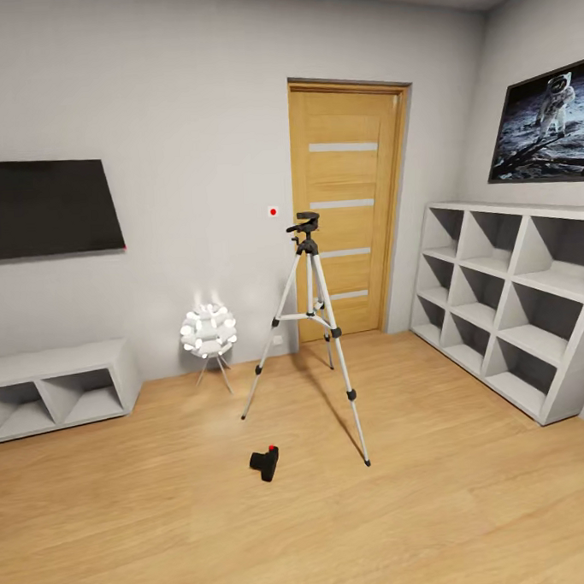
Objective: Attach the digital camera to the camera tripod in the bedroom.
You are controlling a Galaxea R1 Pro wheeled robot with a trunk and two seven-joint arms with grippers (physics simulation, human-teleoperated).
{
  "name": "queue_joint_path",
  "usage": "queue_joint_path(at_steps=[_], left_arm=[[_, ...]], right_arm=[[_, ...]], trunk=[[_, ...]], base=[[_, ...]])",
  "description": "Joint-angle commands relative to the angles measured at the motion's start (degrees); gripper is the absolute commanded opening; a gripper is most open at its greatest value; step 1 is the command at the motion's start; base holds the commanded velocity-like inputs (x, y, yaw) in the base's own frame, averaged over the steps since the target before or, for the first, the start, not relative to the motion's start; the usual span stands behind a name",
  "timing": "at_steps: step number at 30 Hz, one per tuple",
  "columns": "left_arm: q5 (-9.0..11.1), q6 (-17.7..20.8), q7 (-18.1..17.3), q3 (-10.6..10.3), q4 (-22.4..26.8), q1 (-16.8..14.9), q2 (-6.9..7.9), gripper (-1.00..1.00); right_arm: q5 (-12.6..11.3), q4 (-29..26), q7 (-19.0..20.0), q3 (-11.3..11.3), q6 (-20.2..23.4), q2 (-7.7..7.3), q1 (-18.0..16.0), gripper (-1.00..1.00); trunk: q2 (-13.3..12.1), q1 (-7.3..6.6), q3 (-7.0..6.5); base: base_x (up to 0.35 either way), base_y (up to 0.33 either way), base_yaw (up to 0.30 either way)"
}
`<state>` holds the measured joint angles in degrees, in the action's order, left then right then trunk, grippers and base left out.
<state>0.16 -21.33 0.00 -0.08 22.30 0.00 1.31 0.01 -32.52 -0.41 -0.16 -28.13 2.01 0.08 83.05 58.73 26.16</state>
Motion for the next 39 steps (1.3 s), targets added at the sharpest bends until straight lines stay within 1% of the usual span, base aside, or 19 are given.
queue_joint_path(at_steps=[1,39], left_arm=[[0.0,-0.1,0.0,0.0,0.0,0.0,0.01,1.00],[0.0,-0.1,0.0,0.0,0.0,0.0,0.01,1.00]], right_arm=[[0.0,-0.1,0.0,0.0,-0.1,0.01,0.0,1.00],[0.0,-0.1,-0.1,0.0,-0.1,0.01,0.0,1.00]], trunk=[[0.0,0.00,0.04],[0.0,0.00,0.10]], base=[[0.000,0.000,0.000],[0.000,0.000,0.000]])
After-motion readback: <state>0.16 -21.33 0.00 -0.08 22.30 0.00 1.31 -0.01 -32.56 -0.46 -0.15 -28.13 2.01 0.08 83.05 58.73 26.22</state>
